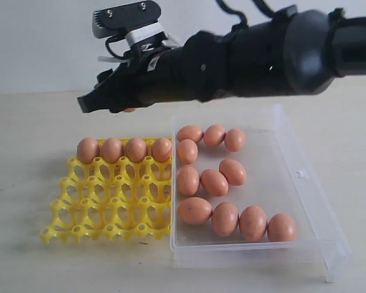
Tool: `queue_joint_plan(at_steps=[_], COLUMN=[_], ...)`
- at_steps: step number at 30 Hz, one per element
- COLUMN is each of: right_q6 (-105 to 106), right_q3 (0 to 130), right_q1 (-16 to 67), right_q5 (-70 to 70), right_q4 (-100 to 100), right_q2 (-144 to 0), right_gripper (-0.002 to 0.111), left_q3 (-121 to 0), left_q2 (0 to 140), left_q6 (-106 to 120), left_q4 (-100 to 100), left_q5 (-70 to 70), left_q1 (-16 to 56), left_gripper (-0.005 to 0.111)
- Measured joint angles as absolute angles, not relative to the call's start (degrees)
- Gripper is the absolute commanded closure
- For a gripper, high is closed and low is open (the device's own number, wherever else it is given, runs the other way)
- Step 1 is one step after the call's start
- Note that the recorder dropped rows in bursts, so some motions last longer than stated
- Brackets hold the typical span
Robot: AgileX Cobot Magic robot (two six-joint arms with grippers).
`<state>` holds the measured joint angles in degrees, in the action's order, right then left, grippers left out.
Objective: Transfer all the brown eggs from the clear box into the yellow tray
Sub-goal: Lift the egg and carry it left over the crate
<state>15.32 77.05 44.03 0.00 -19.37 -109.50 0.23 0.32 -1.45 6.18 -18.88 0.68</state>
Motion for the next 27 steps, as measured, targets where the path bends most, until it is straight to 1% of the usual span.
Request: queue_joint_plan(at_steps=[5, 11, 15, 21, 27], right_q6=[13.9, 6.4, 1.6, -1.9, -2.7], right_q3=[76.6, 76.4, 76.4, 76.9, 81.8], right_q1=[47.5, 48.9, 49.2, 49.2, 50.0], right_q5=[-11.8, -24.4, -29.6, -30.7, -27.3], right_q4=[-20.5, -19.7, -16.4, -10.0, -2.6], right_q2=[-114.5, -121.5, -124.1, -126.1, -128.4], right_gripper=[0.108, 0.108, 0.108, 0.108, 0.108], left_q3=[0.2, 0.2, 0.2, 0.2, 0.2], left_q2=[0.3, 0.3, 0.3, 0.3, 0.3], left_q6=[-1.5, -1.5, -1.5, -1.5, -1.5], left_q4=[6.2, 6.2, 6.2, 6.2, 6.2], left_q5=[-18.9, -18.9, -18.9, -18.9, -18.9], left_q1=[0.7, 0.7, 0.7, 0.7, 0.7], left_gripper=[0.107, 0.107, 0.107, 0.107, 0.107])
